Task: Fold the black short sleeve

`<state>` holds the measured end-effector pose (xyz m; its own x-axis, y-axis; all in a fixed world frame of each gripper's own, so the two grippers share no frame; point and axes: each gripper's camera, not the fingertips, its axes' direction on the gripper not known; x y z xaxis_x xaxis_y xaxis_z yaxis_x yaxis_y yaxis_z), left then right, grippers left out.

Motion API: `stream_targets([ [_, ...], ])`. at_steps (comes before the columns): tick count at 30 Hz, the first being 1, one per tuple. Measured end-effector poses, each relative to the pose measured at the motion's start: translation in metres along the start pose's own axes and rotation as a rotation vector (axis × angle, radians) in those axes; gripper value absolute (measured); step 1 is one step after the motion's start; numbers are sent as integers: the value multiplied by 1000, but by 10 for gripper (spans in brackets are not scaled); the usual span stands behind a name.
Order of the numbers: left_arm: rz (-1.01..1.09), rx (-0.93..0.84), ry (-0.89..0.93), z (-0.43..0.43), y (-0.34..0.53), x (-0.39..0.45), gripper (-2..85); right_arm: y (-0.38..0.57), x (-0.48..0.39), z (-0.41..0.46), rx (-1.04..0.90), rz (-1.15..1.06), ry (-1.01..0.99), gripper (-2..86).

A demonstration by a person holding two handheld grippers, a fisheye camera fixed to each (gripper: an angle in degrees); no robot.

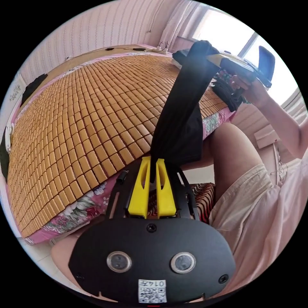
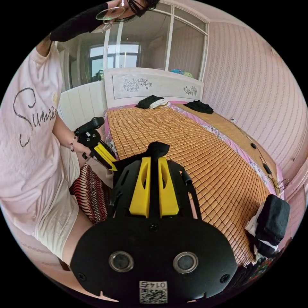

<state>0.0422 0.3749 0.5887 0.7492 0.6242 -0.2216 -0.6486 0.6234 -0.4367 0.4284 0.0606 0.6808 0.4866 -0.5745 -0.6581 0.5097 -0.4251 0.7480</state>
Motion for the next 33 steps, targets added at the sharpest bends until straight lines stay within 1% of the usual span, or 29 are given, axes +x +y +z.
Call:
stream_targets([
  [4,151,83,-57,-51,-5,38,-5,18,-10,-42,63,142,94,36],
  [9,265,169,-29,-101,-32,64,-8,39,-17,-98,176,333,241,35],
  [12,311,231,-6,-118,-62,76,-9,39,-15,-130,222,366,336,34],
  [16,378,307,57,-129,-122,91,-10,28,4,-173,218,323,426,32],
  [19,427,382,108,-127,-178,103,-9,4,47,-211,154,283,474,31],
  [20,445,406,127,-123,-205,110,-8,-10,73,-221,97,269,504,32],
  [22,473,453,104,-121,-253,124,-5,-36,127,-228,-20,275,556,36],
  [24,429,509,89,-116,-310,135,4,-68,225,-230,-177,398,577,49],
  [25,393,514,94,-107,-351,140,13,-72,251,-229,-206,454,586,53],
  [26,337,494,53,-92,-391,142,47,-76,298,-225,-278,583,628,78],
  [27,290,461,35,-82,-409,140,64,-74,330,-220,-351,715,655,97],
  [28,252,368,1,-64,-436,138,77,-73,338,-219,-362,753,657,105],
  [29,232,303,-49,-52,-449,135,85,-76,340,-220,-312,803,662,116],
  [30,233,294,-82,-49,-450,134,86,-84,332,-221,-250,766,669,124],
  [31,238,291,-139,-48,-447,130,84,-89,326,-220,-241,728,686,124],
  [33,286,290,-158,-53,-432,120,77,-106,301,-213,-291,583,826,128],
])
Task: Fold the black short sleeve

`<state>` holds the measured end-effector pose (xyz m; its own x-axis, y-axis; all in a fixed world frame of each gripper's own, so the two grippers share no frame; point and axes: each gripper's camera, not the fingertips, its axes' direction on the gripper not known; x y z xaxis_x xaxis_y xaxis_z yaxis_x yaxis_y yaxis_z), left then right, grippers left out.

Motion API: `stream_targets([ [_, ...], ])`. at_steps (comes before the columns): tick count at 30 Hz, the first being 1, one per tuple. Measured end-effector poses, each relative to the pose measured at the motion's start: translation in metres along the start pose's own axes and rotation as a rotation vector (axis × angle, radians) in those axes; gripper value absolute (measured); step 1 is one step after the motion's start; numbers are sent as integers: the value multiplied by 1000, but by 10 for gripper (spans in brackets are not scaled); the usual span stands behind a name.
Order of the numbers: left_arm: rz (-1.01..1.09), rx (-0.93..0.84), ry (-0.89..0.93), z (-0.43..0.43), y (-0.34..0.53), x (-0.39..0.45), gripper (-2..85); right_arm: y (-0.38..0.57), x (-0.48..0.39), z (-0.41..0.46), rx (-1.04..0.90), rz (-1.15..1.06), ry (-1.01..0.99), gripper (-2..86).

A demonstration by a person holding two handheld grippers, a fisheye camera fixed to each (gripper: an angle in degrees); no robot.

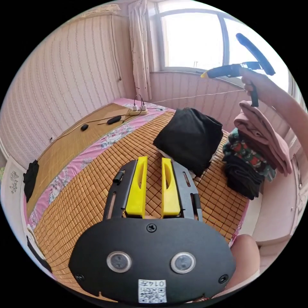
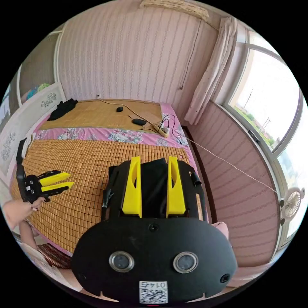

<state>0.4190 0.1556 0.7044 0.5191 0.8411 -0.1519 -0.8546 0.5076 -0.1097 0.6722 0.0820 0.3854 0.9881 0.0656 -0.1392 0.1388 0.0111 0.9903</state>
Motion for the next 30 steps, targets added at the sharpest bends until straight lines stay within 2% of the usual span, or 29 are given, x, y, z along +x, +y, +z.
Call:
stream_targets([
  [5,7,-4,112,-49,79,-40,72,23,-46,-27,73,-131,187,126],
  [11,-80,-38,177,-132,188,-98,71,35,-113,-39,-54,-239,71,112],
  [16,-273,-44,69,-216,287,-173,70,22,-218,-33,-130,-454,-46,112],
  [24,-711,-55,-201,-346,472,-337,75,-82,-488,-12,-132,-791,-470,135],
  [26,-840,-31,-257,-382,527,-388,73,-114,-553,-11,-144,-825,-590,138],
  [30,-967,-2,-364,-425,593,-466,74,-179,-713,-17,-123,-907,-840,134],
])
